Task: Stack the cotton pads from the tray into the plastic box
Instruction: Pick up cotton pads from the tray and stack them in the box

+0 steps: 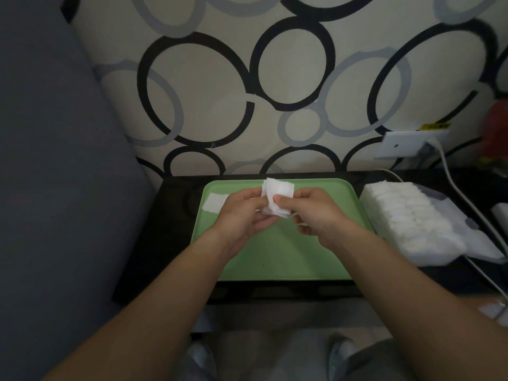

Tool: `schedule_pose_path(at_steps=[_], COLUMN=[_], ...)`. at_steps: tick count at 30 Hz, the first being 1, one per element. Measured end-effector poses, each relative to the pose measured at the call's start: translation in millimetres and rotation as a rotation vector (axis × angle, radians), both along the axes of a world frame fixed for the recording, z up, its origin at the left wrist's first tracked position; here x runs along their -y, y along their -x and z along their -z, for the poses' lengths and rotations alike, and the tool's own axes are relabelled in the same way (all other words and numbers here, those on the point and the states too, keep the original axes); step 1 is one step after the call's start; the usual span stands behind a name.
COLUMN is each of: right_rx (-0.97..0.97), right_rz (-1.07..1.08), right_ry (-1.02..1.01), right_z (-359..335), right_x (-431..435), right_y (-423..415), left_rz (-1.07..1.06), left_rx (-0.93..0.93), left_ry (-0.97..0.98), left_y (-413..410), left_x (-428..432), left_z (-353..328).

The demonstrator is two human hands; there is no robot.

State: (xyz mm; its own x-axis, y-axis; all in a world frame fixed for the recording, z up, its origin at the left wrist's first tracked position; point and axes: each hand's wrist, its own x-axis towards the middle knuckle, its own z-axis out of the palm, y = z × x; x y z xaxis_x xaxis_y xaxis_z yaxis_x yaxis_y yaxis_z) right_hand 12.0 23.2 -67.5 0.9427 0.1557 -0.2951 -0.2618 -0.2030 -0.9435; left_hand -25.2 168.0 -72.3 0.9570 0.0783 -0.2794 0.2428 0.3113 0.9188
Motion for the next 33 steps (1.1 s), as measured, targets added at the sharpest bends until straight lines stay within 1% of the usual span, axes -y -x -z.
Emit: schedule_pose_path(at_steps=[2, 4, 7, 12, 13, 16, 19, 22, 24, 27, 29, 30, 32, 33], right_rx=[0.013, 0.011, -0.022, 0.056, 0.089, 0.199, 0.22, 0.242, 0.221, 0.201, 0.214, 0.218, 0.216, 0.209], right_rz=[0.012, 0.004, -0.05, -0.162, -0.18, -0.265, -0.352, -0.286, -0.193, -0.068, -0.053, -0.069, -0.132, -0.164], right_ry=[0.033, 0.045, 0.015, -0.106, -0.08, 0.128, 0.25, 0.29, 0.284, 0.267, 0.279, 0.29, 0.325, 0.351], right_z=[-1, -1, 1, -7, -10, -20, -31, -43, -50, -57, -59, -60, -62, -63], right_x=[3, 8, 16, 50, 60, 87, 118, 164, 195, 241, 265, 276, 291, 297], right_y=[2, 3, 6, 7, 7, 11, 13, 11, 7, 2, -2, -4, -7, -8], left_rz=[-0.013, 0.012, 0.078, 0.163, 0.181, 0.228, 0.267, 0.299, 0.277, 0.253, 0.336, 0.406, 0.533, 0.579], left_rx=[-0.021, -0.013, 0.046, 0.066, 0.077, 0.128, 0.153, 0.178, 0.259, 0.457, 0.547, 0.577, 0.597, 0.585], left_ry=[0.052, 0.045, -0.094, -0.202, -0.234, -0.331, -0.372, -0.43, -0.568, -0.823, -0.984, -1.099, -1.314, -1.383], left_y=[0, 1, 4, 5, 5, 6, 6, 3, -3, -16, -27, -34, -49, -57], left_x=[3, 6, 12, 27, 32, 46, 68, 97, 119, 161, 188, 202, 224, 234], left_z=[-4, -6, -2, -3, -3, -6, -9, -13, -17, -22, -25, -25, -25, -23])
